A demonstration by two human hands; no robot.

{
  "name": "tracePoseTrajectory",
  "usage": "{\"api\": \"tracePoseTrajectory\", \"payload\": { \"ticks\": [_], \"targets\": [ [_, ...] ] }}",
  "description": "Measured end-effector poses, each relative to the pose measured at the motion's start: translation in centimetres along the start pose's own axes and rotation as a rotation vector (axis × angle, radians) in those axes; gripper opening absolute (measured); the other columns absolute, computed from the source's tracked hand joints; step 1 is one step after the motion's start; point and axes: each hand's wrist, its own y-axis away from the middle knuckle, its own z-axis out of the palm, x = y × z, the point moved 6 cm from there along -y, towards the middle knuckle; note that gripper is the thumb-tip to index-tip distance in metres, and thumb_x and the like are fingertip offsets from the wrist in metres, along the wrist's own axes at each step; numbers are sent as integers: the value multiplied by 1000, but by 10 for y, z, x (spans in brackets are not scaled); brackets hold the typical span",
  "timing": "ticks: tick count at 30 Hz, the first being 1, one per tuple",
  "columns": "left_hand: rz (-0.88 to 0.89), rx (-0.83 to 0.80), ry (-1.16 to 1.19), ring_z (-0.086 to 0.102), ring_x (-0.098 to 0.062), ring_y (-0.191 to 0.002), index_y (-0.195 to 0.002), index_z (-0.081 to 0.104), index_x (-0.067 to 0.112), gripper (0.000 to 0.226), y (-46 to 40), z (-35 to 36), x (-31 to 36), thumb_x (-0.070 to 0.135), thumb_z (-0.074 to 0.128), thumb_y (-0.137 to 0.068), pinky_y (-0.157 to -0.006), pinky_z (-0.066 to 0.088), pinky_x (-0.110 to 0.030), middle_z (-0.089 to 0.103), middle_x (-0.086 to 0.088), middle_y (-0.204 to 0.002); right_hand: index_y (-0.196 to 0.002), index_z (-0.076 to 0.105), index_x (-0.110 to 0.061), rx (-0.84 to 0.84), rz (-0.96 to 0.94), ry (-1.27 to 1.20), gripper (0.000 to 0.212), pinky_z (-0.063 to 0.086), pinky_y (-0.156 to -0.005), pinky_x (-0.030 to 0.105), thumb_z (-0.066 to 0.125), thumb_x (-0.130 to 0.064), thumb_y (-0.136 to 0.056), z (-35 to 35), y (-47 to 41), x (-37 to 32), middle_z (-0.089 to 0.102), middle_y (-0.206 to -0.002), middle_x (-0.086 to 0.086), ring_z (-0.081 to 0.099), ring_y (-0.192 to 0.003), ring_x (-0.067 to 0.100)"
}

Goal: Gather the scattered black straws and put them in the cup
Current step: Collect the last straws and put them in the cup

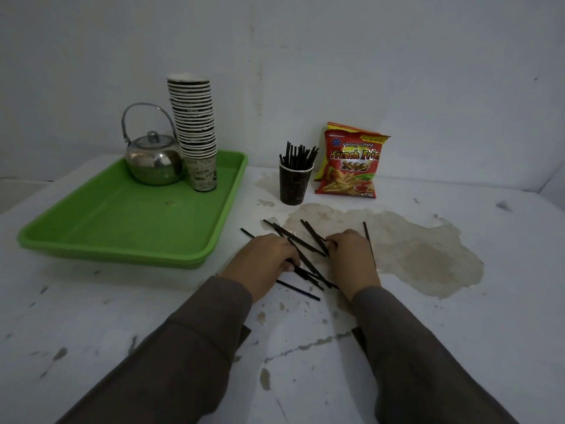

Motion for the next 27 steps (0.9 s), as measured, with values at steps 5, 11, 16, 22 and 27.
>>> {"api": "tracePoseTrajectory", "payload": {
  "ticks": [5, 11, 16, 22, 27],
  "targets": [
    [27, 17, 8, 55, -23, -100, -97, 67, 7, 16, -1, -2, 4, 11, 58, -84, -85, 34, -23, 68, -10, -102, -99, 65, 0, -81, 42, 62, 29, 39, -77, 30, 44, -19, -95, 9, -17, -8, 55, -109, 18, 54, -97, 31],
    [49, 107, 73, 55, -28, -94, -90, 66, 1, 12, 0, -6, 1, 5, 57, -84, -81, 33, -22, 66, -16, -95, -108, 65, -4, -103, 13, 159, 26, 44, -86, 32, 46, -12, -92, 7, -25, -12, 58, -113, 17, 56, -100, 30],
    [-21, 299, 319, 49, -9, -95, -88, 65, 5, 13, 8, -14, -3, -3, 56, -83, -81, 30, 2, 60, -6, -103, -99, 65, 2, -62, 24, 65, 26, 45, -82, 36, 46, -14, -90, 0, -22, -1, 64, -103, 20, 58, -95, 32],
    [-197, 528, 770, 62, -3, -88, -82, 62, 26, 21, 15, -26, -7, 6, 59, -84, -82, 47, -13, 67, 9, -88, -103, 55, -8, 123, 85, -406, 16, 39, -60, 19, 44, -13, -93, -17, -12, 14, 65, -87, 7, 53, -70, 9],
    [-236, 616, 1042, 68, -4, -77, -81, 61, 21, 22, 17, -32, -3, 0, 57, -84, -71, 49, -9, 71, 3, -78, -112, 49, -18, 89, 150, -781, 23, 37, -59, 22, 35, -26, -96, -18, 0, 7, 54, -82, -3, 52, -75, 10]
  ]
}}
